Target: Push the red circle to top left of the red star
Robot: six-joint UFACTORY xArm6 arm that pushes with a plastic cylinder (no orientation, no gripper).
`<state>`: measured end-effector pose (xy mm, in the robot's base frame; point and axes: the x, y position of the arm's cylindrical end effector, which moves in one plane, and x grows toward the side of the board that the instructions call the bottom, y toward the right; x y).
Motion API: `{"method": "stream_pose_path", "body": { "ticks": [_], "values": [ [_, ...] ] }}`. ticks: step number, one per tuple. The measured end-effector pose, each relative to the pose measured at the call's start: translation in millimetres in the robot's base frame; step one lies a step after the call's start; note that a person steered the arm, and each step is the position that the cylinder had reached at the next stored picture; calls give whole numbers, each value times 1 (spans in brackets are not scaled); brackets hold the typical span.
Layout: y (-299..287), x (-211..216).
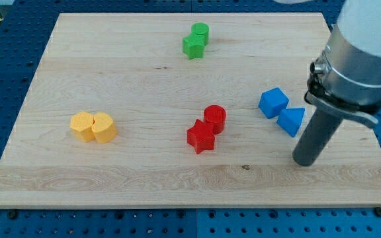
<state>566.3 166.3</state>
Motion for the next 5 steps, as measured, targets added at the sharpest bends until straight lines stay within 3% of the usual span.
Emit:
{"method": "stream_pose_path", "body": {
  "ticks": [2,3,5],
  "values": [
    [-32,-3],
    [-63,-28],
    [-69,-46]
  ]
}}
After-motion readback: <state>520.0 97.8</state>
